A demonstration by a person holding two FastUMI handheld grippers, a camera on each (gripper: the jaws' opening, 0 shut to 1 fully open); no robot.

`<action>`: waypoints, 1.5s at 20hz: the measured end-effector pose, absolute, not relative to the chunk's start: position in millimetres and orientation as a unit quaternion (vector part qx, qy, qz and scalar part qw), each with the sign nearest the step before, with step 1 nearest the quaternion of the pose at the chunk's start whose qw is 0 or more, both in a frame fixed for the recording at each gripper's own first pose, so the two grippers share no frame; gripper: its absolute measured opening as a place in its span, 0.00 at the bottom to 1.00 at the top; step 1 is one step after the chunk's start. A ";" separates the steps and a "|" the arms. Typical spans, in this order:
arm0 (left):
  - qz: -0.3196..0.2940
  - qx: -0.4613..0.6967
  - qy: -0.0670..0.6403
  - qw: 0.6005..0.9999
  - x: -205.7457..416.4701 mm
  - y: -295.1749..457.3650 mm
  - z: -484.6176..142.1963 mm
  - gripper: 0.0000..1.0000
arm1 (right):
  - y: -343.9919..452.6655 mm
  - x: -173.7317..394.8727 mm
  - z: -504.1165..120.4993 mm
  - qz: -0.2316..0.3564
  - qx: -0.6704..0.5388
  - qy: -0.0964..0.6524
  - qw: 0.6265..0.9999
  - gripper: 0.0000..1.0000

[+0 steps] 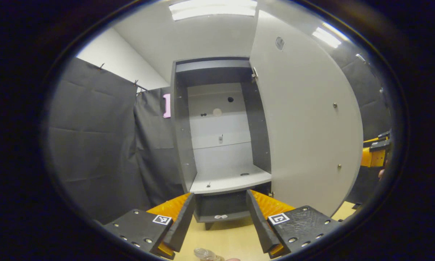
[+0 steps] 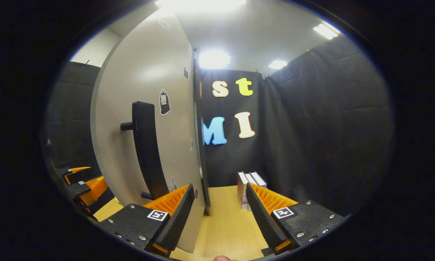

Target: Open the cabinet door with the right hand, grasp the bottle in the cabinet with the left hand and place it on the coaster, then close the cabinet door with the right hand.

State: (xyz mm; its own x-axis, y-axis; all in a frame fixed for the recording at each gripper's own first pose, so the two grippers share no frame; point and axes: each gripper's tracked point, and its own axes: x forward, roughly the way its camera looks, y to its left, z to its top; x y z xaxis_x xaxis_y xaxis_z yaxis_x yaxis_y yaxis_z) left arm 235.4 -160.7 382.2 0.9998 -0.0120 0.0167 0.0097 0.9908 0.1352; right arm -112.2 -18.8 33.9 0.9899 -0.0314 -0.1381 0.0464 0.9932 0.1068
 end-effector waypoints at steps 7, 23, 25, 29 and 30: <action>0.007 0.073 -0.012 0.997 261.3 -104.4 375.4 0.81 | 50.7 -87.5 43.3 0.018 0.021 0.060 0.998 0.89; 0.001 0.084 -0.013 0.996 282.7 -57.1 365.8 0.86 | 120.0 -50.0 42.9 0.050 -0.008 0.020 0.999 0.93; 0.010 0.085 -0.019 0.996 283.1 -49.8 368.7 0.81 | 115.2 -45.1 33.5 0.052 0.002 0.026 0.998 0.94; 0.015 0.080 -0.011 0.997 286.2 -53.1 367.7 0.81 | 105.9 -36.8 28.0 0.053 0.009 0.041 0.998 0.94; 0.009 0.084 -0.015 0.996 286.8 -49.5 370.0 0.81 | 100.4 -36.6 29.8 0.047 0.007 0.038 0.998 0.94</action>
